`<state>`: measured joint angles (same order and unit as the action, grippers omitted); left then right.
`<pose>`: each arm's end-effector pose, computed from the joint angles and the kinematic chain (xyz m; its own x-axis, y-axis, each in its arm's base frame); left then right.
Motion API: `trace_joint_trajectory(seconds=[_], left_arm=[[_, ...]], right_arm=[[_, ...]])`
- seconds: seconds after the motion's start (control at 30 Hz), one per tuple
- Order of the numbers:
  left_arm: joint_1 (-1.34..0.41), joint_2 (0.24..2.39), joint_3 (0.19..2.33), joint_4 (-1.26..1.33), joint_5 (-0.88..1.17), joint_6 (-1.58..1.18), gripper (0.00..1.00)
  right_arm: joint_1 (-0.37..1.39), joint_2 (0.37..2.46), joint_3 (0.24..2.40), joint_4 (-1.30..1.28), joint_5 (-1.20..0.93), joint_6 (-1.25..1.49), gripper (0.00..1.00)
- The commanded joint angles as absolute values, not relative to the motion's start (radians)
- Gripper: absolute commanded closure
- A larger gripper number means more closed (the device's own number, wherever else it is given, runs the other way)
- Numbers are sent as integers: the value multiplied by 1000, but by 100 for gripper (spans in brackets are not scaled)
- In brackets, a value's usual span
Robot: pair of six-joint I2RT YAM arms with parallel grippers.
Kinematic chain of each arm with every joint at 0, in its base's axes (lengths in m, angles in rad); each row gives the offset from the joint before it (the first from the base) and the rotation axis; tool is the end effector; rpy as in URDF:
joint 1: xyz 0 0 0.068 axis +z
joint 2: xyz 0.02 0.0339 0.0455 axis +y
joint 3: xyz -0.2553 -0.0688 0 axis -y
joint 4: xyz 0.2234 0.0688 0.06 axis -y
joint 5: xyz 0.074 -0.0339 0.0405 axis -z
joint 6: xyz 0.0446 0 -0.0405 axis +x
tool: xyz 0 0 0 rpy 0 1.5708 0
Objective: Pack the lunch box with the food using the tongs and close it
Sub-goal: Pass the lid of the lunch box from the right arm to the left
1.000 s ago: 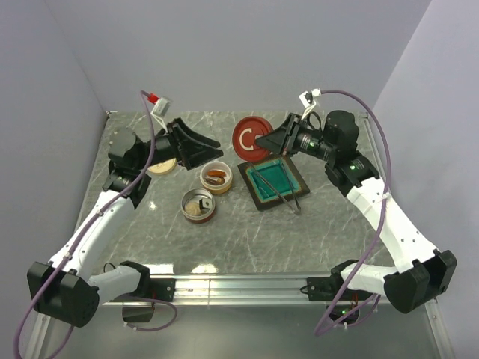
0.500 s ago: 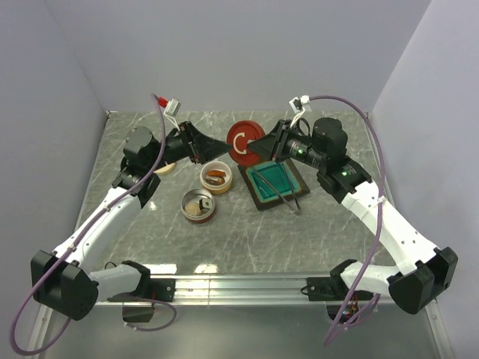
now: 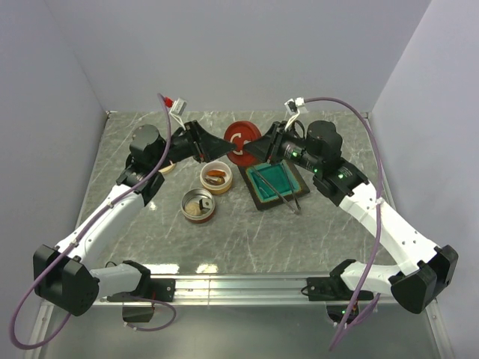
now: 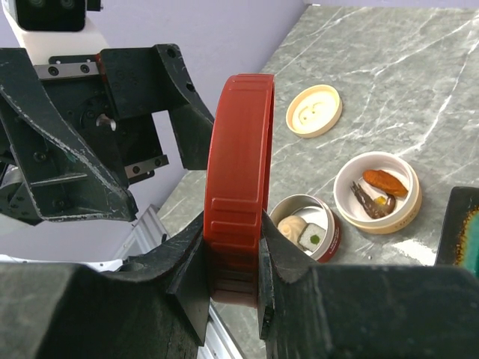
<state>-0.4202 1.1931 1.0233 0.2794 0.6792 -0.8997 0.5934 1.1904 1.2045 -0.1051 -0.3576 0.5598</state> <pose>0.2298 -0.1334 0.3841 -0.6329 -0.3846 -0.6719 0.6301 0.2484 -0.7357 0.2093 0.1600 0.4032 -0.4954 0.2658 -0.8270 -0.6487 0.5199 0.5558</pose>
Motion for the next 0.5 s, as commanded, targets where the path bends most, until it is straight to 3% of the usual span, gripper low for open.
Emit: trace_joint_trajectory(seconds=[0.0, 0.27, 0.47], left_arm=[[-429, 1195, 1037, 331, 678, -914, 15], [-436, 1196, 1037, 342, 676, -920, 17], [-437, 1201, 1000, 501, 778, -1000, 39]], right_arm=[[611, 1177, 1252, -38, -339, 558, 100], [634, 1178, 1243, -38, -336, 566, 100], [627, 1192, 1250, -17, -370, 574, 100]])
